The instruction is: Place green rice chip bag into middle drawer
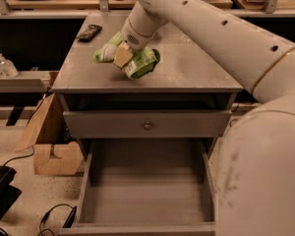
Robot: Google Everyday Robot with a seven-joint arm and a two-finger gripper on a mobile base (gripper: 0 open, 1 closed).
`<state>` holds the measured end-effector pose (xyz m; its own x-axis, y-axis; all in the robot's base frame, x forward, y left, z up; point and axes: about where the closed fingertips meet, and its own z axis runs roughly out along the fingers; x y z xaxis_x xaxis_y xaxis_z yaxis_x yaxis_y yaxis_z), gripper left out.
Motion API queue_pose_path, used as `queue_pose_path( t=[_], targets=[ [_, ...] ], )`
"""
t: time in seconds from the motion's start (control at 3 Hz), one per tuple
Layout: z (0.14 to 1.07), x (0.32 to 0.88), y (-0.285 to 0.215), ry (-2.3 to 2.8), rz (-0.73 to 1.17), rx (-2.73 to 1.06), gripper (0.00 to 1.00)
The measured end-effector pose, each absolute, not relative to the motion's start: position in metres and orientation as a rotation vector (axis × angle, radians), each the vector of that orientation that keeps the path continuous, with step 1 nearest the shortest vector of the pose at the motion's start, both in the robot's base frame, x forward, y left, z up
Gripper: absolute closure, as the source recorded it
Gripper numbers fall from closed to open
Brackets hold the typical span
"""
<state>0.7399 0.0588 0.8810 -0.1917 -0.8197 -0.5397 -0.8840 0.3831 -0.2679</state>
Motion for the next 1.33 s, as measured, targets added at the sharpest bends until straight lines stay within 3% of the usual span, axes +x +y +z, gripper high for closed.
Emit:
queue_pose_path(
  t=[1.0, 1.33],
  targets=[
    [0.925, 0.614, -0.031, 2.177, 0.064, -1.359, 1.00],
    [0.925, 0.613, -0.030, 2.177, 0.064, -1.361, 1.00]
  ],
)
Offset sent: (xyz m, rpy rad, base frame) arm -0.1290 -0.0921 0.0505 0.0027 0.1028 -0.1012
